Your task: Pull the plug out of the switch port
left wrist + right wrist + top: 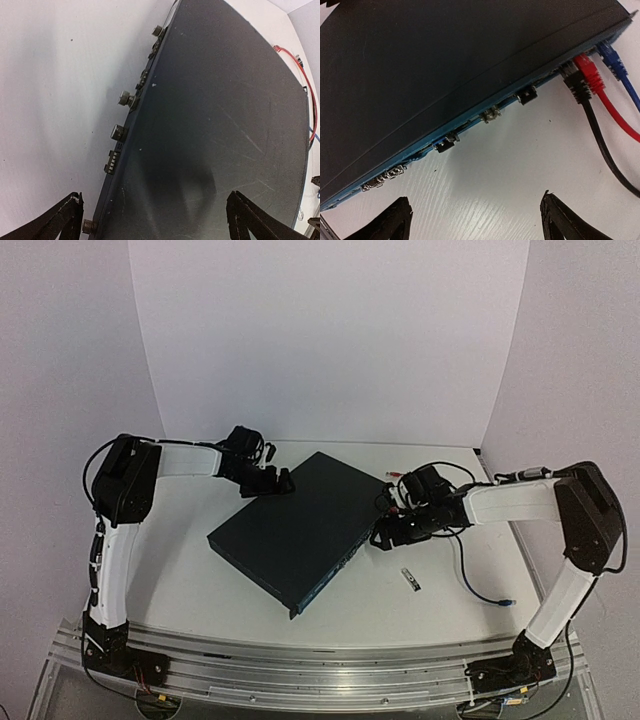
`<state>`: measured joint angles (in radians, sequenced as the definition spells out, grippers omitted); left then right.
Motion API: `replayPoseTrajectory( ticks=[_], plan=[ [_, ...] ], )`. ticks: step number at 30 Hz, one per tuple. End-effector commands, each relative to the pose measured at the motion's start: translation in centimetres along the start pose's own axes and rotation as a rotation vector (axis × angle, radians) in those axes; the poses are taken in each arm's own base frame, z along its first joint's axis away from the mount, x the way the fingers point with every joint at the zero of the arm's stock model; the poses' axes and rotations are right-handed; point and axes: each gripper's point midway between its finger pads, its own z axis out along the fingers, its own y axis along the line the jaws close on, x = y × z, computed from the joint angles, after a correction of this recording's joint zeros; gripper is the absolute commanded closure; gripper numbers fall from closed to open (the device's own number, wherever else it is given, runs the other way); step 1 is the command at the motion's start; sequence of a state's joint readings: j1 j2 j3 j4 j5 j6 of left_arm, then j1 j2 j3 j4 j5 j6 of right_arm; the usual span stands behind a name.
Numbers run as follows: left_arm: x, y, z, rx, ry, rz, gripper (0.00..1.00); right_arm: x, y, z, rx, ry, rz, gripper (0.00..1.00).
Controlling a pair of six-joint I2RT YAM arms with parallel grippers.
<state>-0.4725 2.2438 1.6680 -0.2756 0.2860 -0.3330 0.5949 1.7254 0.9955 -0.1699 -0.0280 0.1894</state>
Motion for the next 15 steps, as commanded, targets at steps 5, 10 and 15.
replayPoseTrajectory(
  ticks=[5,10,15],
  plan=[
    [1.5,0.4,1.0,-0.007,0.078,0.048,0.01,-1.4,-1.1,2.3,0.068,-0.021,-0.253,0.19],
    [2.6,0.1,1.3,0.024,0.114,0.031,0.00,-1.8,0.4,2.8,-0.015,-0.031,-0.264,0.30],
    [3.6,0.7,1.7,0.015,0.129,0.006,0.01,-1.8,1.7,3.1,-0.092,-0.039,-0.291,0.34]
  ],
)
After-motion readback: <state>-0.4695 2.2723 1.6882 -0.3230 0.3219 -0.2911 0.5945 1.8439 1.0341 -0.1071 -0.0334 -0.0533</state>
